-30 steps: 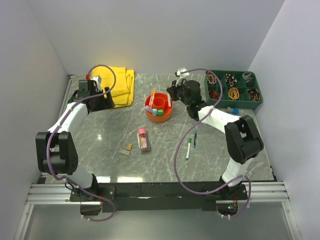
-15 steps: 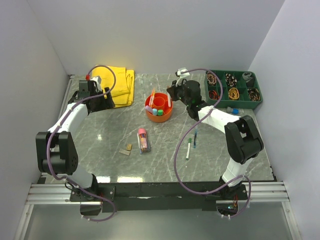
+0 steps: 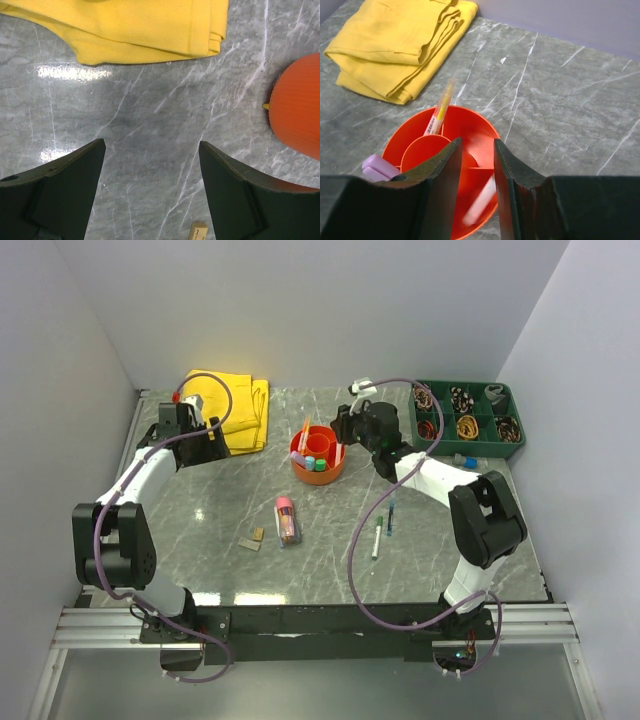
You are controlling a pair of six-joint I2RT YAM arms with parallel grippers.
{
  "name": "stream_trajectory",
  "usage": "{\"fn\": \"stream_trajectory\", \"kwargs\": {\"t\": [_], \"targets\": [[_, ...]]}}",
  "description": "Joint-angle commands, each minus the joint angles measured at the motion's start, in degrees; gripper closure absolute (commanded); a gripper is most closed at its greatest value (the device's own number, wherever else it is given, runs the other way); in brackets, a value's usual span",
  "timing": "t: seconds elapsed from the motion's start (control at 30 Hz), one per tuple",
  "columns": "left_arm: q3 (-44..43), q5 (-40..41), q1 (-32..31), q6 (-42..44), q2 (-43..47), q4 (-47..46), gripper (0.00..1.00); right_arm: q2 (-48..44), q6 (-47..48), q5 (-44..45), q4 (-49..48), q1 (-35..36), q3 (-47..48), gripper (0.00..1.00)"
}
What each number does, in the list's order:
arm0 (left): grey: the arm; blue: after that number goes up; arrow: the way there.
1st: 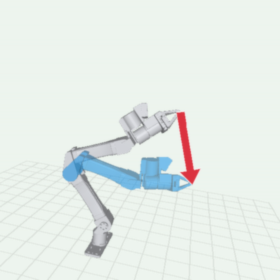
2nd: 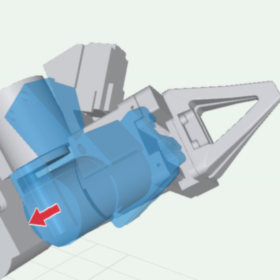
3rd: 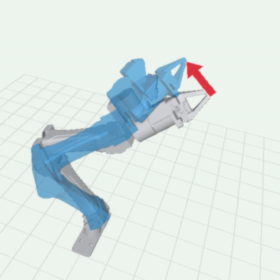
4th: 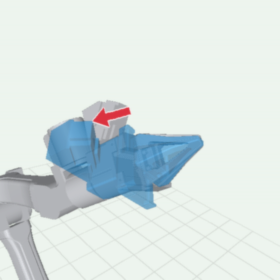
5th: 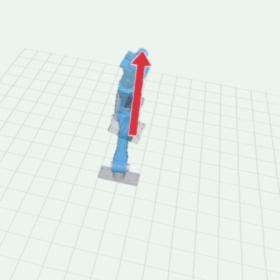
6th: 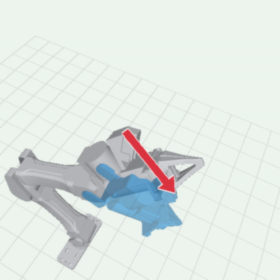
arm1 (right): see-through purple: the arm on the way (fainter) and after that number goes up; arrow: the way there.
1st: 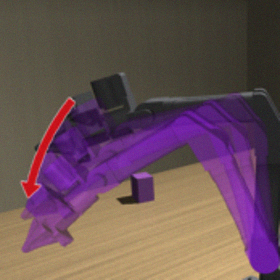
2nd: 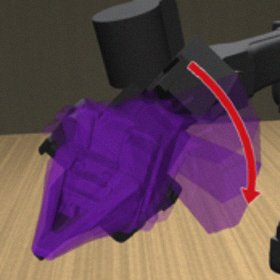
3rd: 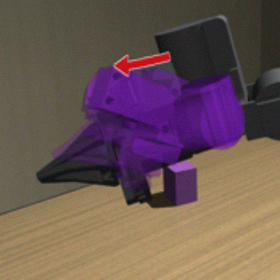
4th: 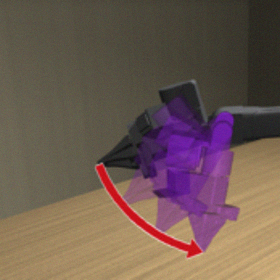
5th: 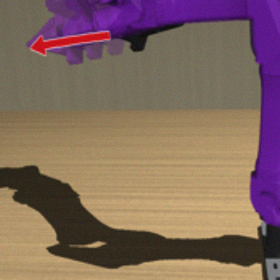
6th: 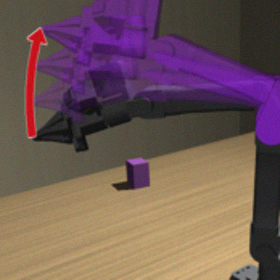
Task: Sort the stationery into containers
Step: Place the pen in the storage box, then pick up the pen from the center of the board.
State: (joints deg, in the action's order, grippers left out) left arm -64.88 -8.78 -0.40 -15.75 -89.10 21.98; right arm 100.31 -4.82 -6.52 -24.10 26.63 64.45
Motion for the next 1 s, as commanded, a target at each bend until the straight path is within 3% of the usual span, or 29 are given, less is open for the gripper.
{"fn": "stream_trajectory", "kwargs": {"t": [0.0,0.2,0.5,0.97], "targets": [[0.11,-0.54,0.23,-0.25,2.44,-1.76,0.18,-5.03,0.60,0.99,0.63,0.53,-0.55,0.60],[-0.33,-0.54,0.23,-1.03,4.63,-2.20,0.18,-13.28,0.52,5.03,12.47,-0.61,0.76,0.57],[2.22,-4.67,0.23,-5.78,7.97,-3.43,0.18,-17.70,-2.56,2.85,49.19,-6.41,4.55,0.55],[1.51,-8.18,-0.30,-9.65,6.92,-5.45,0.19,-26.92,-3.44,0.11,58.72,-8.79,-2.92,0.51]]}}
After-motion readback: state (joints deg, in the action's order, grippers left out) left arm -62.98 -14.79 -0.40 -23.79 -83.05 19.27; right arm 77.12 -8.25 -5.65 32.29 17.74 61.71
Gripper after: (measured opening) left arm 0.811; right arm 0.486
